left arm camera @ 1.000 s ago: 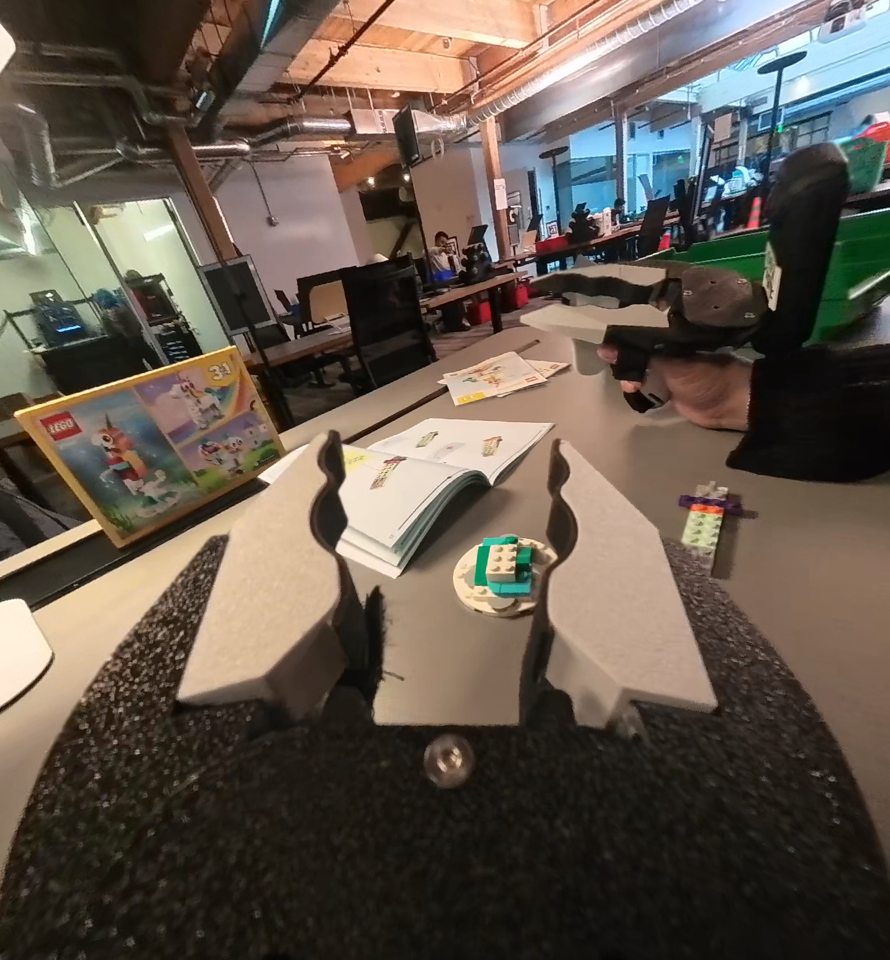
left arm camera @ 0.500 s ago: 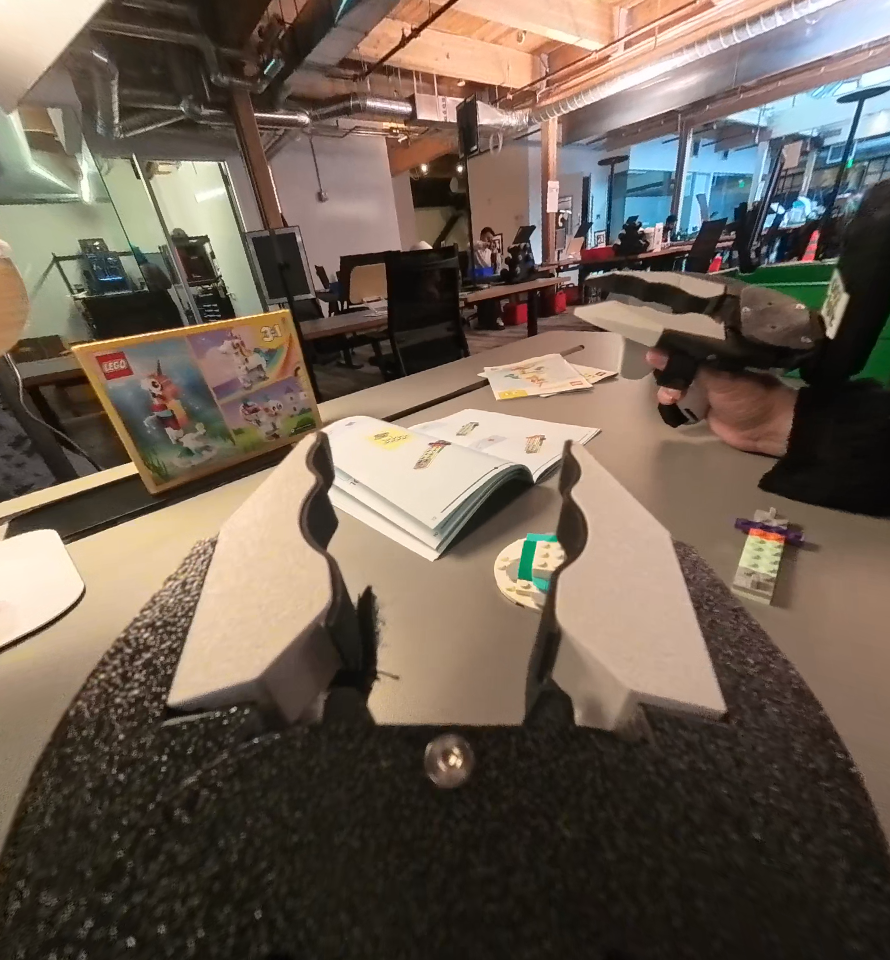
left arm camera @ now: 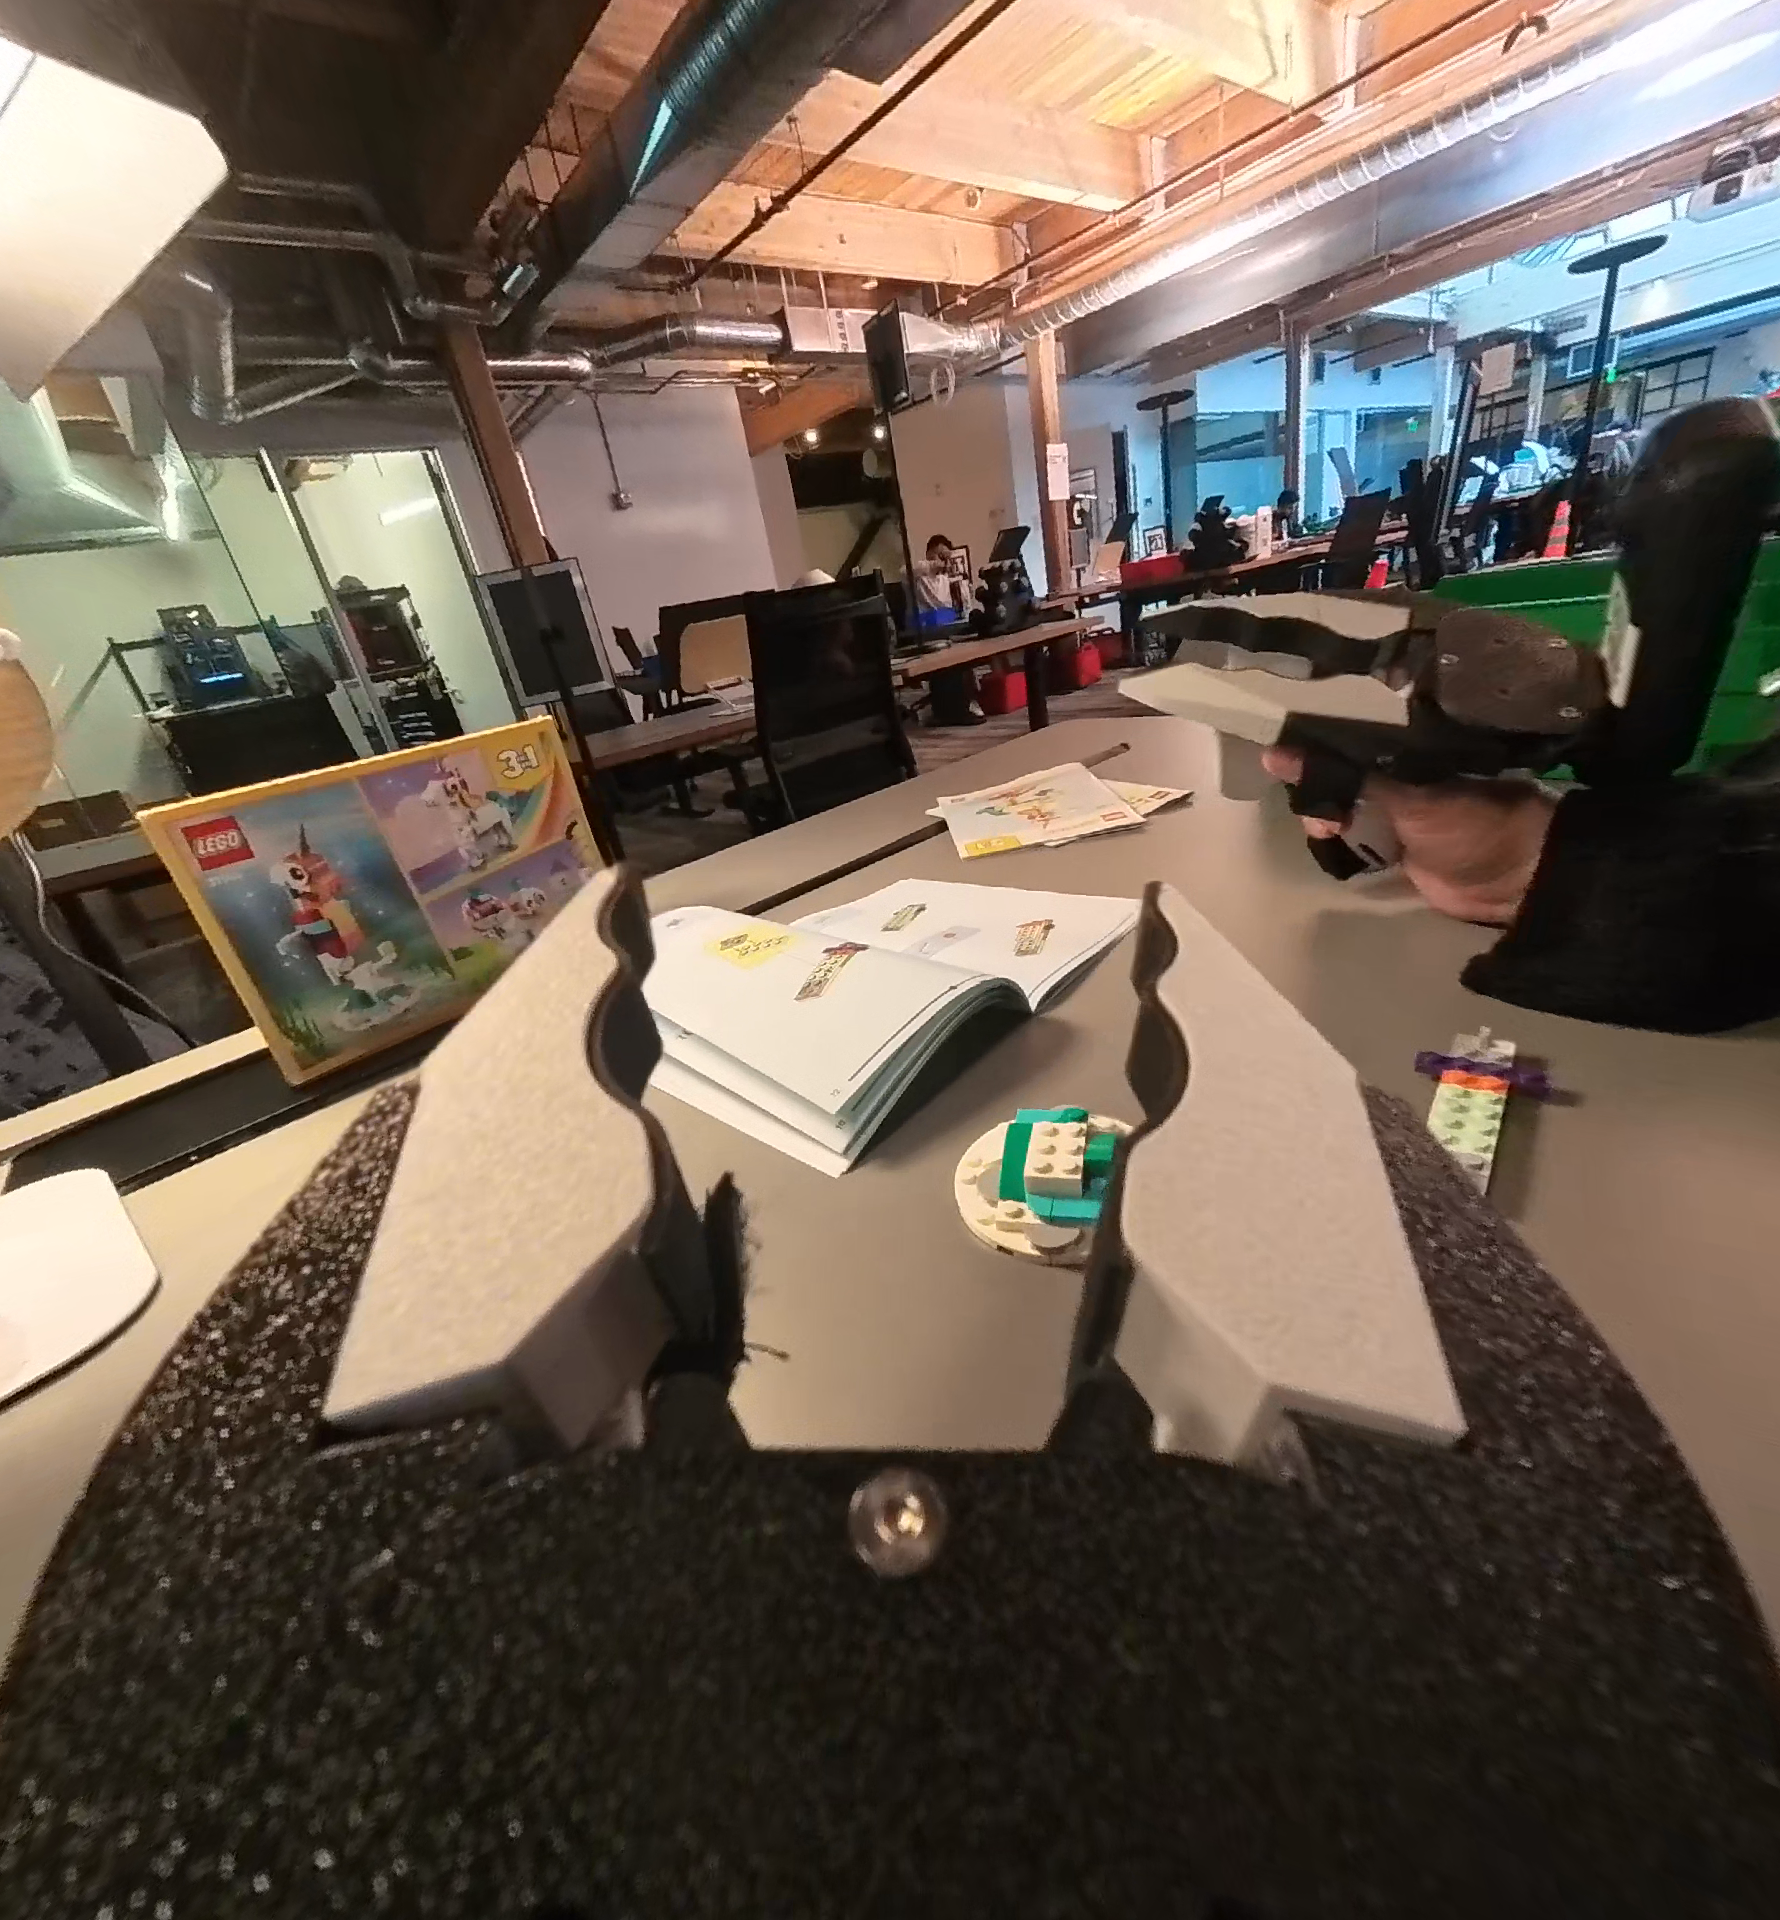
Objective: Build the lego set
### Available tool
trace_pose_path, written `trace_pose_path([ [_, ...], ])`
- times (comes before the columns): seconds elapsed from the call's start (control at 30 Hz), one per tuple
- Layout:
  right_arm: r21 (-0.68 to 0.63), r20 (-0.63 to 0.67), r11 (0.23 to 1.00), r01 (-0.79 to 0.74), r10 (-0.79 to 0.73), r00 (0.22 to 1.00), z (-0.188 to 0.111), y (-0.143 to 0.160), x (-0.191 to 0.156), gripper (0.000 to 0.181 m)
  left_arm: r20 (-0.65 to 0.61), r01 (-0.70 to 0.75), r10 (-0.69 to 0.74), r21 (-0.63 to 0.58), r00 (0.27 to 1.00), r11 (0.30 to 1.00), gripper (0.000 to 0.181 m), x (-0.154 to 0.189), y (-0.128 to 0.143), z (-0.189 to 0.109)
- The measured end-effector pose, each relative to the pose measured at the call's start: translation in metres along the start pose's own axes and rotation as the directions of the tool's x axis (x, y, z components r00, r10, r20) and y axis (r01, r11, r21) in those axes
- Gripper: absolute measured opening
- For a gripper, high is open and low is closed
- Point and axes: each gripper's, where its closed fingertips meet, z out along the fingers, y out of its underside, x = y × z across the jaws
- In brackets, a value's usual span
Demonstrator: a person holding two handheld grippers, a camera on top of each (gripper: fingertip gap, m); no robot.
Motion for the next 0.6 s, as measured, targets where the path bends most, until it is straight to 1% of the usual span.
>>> trace_pose_path([
  [0.2,-0.029,-0.015,1.0,0.009,-0.01,1.0,-0.001,0.007,0.005,0.038,0.011,0.001,-0.002,0.024,1.0,1.0,0.09,-0.001,-0.007,-0.005],
  [0.3,-0.048,-0.009,0.998,0.036,-0.036,0.999,0.0,0.009,0.003,0.038,-0.011,0.005,-0.005,0.018,1.0,1.0,0.085,0.004,-0.016,-0.01],
  [0.4,-0.07,-0.022,0.996,0.057,-0.059,0.998,-0.001,0.013,0.006,0.037,-0.006,-0.003,0.003,0.029,1.0,1.0,0.074,0.005,-0.046,-0.031],
  [0.43,-0.08,-0.033,0.995,0.061,-0.064,0.997,-0.001,0.015,0.008,0.036,-0.005,-0.019,0.019,0.03,1.0,0.999,0.069,0.005,-0.059,-0.043],
  [0.5,-0.12,-0.067,0.989,0.083,-0.091,0.994,-0.001,0.021,0.014,0.036,0.02,-0.088,0.087,0.068,0.996,0.994,0.059,0.0,-0.094,-0.075],
  [0.53,-0.14,-0.078,0.985,0.096,-0.108,0.991,0.0,0.024,0.016,0.036,0.068,-0.141,0.135,0.086,0.989,0.986,0.052,-0.008,-0.112,-0.093],
  [0.6,-0.161,-0.097,0.98,0.12,-0.137,0.986,0.0,0.026,0.018,0.035,0.215,-0.246,0.227,0.061,0.95,0.967,0.045,-0.038,-0.14,-0.13],
])
